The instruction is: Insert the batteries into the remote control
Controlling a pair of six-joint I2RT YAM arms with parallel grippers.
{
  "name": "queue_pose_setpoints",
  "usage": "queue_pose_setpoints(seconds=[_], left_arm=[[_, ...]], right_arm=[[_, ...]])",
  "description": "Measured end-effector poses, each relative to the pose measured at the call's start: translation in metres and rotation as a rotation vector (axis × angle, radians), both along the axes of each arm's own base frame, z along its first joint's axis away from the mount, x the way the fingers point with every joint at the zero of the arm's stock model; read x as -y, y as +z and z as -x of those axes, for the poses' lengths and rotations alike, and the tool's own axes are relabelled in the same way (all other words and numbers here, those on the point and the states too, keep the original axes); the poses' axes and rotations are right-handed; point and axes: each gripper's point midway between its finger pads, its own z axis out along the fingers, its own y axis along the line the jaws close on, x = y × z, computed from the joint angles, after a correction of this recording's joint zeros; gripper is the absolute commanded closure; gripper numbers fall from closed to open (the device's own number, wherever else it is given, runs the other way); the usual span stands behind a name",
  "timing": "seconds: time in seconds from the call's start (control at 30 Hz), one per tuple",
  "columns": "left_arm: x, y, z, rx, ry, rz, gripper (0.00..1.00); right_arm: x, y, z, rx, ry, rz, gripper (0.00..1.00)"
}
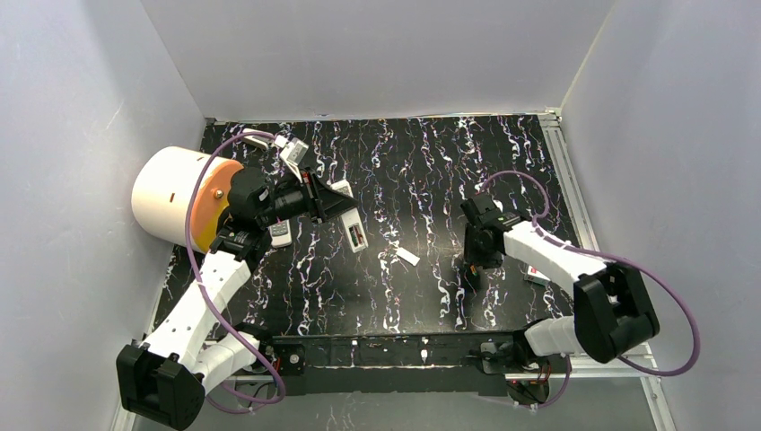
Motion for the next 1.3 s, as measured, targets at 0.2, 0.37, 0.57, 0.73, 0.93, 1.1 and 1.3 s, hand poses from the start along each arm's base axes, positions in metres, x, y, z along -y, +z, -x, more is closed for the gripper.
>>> queue_pose_setpoints(seconds=[0.2, 0.37, 0.57, 0.73, 0.93, 1.1, 1.3], left_arm=[[0.0, 0.0, 0.0, -0.001, 0.0, 0.0, 1.0], [0.0, -0.001, -0.001, -0.004, 0.0, -0.001, 1.0], [0.0, -0.001, -0.001, -0.006, 0.0, -0.001, 1.0], [0.0, -0.001, -0.001, -0.007, 0.0, -0.001, 1.0], [0.0, -0.001, -0.001, -0.007, 0.0, 0.0, 1.0], [0.0, -0.001, -0.001, -0.009, 0.001, 0.0, 1.0], [0.001, -0.006, -0.004, -0.042, 0.009, 0.002, 1.0]], right_arm=[[-0.003, -0.018, 0.006, -0.057, 0.04, -0.007, 0.55], [-0.008, -0.023, 0.002, -0.057, 0.061, -0.022, 0.6], [-0.009, -0.031, 0.002, -0.069, 0.081, -0.013, 0.69], [-0.008, -0.031, -0.001, -0.061, 0.094, -0.008, 0.75], [-0.008, -0.031, -0.002, -0.059, 0.109, 0.0, 0.84], [-0.014, -0.031, 0.0, -0.062, 0.154, -0.021, 0.85], [-0.043, -0.017, 0.006, -0.058, 0.23, -0.153, 0.85]])
